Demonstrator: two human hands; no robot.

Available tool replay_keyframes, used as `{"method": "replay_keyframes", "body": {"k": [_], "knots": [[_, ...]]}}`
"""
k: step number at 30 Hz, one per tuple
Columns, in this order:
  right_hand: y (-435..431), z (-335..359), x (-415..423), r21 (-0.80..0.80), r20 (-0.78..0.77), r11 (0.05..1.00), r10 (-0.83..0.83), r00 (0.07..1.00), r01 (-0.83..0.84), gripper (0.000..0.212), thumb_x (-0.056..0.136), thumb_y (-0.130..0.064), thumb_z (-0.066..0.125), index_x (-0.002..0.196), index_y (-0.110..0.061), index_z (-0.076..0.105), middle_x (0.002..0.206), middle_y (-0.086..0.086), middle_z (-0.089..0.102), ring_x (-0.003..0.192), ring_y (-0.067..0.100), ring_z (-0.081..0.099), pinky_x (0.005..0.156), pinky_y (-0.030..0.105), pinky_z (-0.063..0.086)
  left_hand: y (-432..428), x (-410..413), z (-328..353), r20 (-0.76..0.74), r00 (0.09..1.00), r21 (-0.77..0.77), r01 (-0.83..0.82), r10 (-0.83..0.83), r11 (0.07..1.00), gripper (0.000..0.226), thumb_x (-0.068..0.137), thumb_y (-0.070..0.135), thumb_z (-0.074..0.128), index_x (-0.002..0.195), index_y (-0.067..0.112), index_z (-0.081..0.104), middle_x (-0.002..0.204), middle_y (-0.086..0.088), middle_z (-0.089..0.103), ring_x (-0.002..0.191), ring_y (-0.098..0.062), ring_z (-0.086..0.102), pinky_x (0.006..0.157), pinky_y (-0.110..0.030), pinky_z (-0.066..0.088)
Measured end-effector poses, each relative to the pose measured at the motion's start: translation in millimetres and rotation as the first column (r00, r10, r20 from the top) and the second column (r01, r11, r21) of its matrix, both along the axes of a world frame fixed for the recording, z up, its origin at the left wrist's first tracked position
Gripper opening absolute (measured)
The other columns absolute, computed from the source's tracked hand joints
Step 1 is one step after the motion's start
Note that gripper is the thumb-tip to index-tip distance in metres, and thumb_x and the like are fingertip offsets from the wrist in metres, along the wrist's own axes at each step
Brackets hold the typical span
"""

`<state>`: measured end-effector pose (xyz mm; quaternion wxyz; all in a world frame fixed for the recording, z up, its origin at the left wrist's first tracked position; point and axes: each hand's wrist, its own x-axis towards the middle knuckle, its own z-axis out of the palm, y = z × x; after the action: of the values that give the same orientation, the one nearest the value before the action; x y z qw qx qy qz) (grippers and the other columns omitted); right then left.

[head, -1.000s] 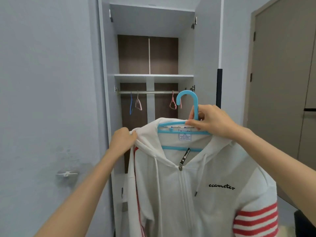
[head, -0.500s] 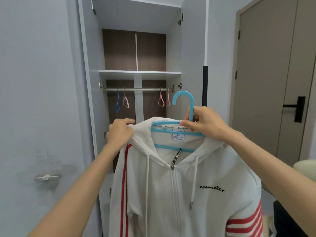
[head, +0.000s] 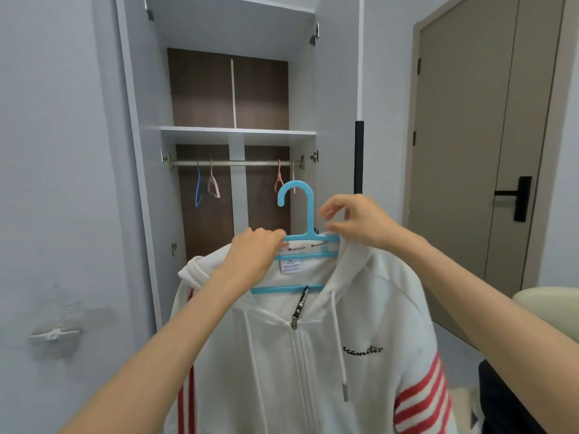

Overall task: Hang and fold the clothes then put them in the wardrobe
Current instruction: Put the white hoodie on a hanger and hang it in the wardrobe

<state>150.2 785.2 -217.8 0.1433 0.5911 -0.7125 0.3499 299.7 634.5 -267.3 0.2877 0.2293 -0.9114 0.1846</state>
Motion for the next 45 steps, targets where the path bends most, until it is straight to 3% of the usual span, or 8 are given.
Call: {"method": "replay_keyframes", "body": {"k": [7, 17, 24, 28, 32, 37, 41, 45], "knots": [[-6, -27, 3, 0.132, 0.133, 0.953, -0.289, 0.948, 0.272, 0.035, 0.095, -0.037, 0.049, 0.118, -0.013, 0.038, 0.103, 0.01, 0.06, 0.089, 0.029, 0.061, 0.079, 0.043, 0.053, 1, -3, 3, -0.177, 0.984, -0.028, -0.001, -0.004, 1.0, 0.025, 0.087, 0.033, 0.063, 0.093, 0.024, 0.041, 0.097, 0.0, 0.064, 0.062, -0.011, 0.037, 0.055, -0.023, 0.026], [-13, -2, -4, 0.144, 0.41, 0.958, -0.285, 0.866, 0.247, 0.037, 0.09, -0.034, 0.054, 0.11, -0.003, 0.05, 0.104, 0.015, 0.061, 0.094, 0.03, 0.064, 0.08, 0.041, 0.058, 7, 13, 12, -0.31, 0.947, -0.053, 0.076, -0.089, 0.996, 0.048, 0.077, 0.025, 0.074, 0.122, 0.022, 0.059, 0.11, -0.001, 0.069, 0.079, -0.02, 0.065, 0.061, -0.027, 0.049], [-20, -13, 9, -0.028, -0.019, 0.902, -0.432, 0.901, 0.432, 0.026, 0.091, -0.032, 0.051, 0.085, -0.007, 0.059, 0.076, 0.008, 0.058, 0.072, 0.027, 0.057, 0.063, 0.036, 0.051, 14, 25, 6, -0.315, 0.947, -0.009, 0.06, -0.06, 0.998, 0.048, 0.082, 0.024, 0.069, 0.128, 0.024, 0.056, 0.119, -0.001, 0.066, 0.09, -0.025, 0.065, 0.078, -0.037, 0.054], [-22, -11, 2, -0.049, 0.239, 0.923, -0.36, 0.902, 0.382, 0.027, 0.085, -0.013, 0.052, 0.063, 0.0, 0.06, 0.065, 0.015, 0.064, 0.063, 0.033, 0.066, 0.066, 0.039, 0.058, 6, 27, 3, -0.292, 0.956, 0.004, -0.005, 0.006, 1.0, 0.046, 0.086, 0.022, 0.066, 0.131, 0.022, 0.055, 0.122, -0.003, 0.065, 0.107, -0.025, 0.063, 0.116, -0.044, 0.01], [-21, -4, -10, -0.166, 0.859, 0.946, 0.0, 0.512, 0.279, 0.017, 0.085, 0.001, 0.048, 0.092, 0.007, 0.062, 0.069, 0.011, 0.06, 0.063, 0.026, 0.065, 0.067, 0.039, 0.06, -6, 41, -1, -0.278, 0.958, 0.13, -0.028, 0.064, 0.991, 0.045, 0.089, 0.025, 0.062, 0.133, 0.023, 0.054, 0.123, -0.006, 0.064, 0.111, -0.029, 0.06, 0.116, -0.045, 0.015], [-14, 6, -21, -0.258, 0.962, 0.935, 0.272, -0.027, 0.243, 0.02, 0.094, -0.008, 0.038, 0.078, -0.009, 0.05, 0.064, 0.001, 0.055, 0.062, 0.015, 0.053, 0.053, 0.025, 0.05, -13, 49, -8, -0.328, 0.942, 0.328, 0.04, 0.073, 0.944, 0.048, 0.088, 0.028, 0.064, 0.134, 0.023, 0.052, 0.126, -0.004, 0.062, 0.103, -0.025, 0.062, 0.084, -0.031, 0.051], [-4, -14, -27, -0.157, 0.979, 0.968, 0.179, -0.096, 0.197, 0.015, 0.093, -0.011, 0.051, 0.08, -0.007, 0.058, 0.071, 0.003, 0.061, 0.06, 0.017, 0.061, 0.054, 0.028, 0.052, -18, 45, 1, -0.36, 0.93, 0.332, 0.055, 0.073, 0.941, 0.043, 0.088, 0.028, 0.063, 0.13, 0.021, 0.057, 0.122, -0.004, 0.065, 0.097, -0.024, 0.064, 0.068, -0.019, 0.043], [2, -22, -31, 0.015, 0.983, 0.987, -0.044, 0.179, 0.159, 0.018, 0.092, -0.023, 0.062, 0.078, -0.012, 0.059, 0.051, 0.001, 0.064, 0.034, 0.01, 0.059, 0.034, 0.019, 0.046, -12, 41, 6, -0.284, 0.956, 0.308, 0.015, 0.077, 0.951, 0.042, 0.088, 0.029, 0.063, 0.129, 0.023, 0.057, 0.123, -0.002, 0.064, 0.097, -0.022, 0.063, 0.072, -0.021, 0.047]]}}
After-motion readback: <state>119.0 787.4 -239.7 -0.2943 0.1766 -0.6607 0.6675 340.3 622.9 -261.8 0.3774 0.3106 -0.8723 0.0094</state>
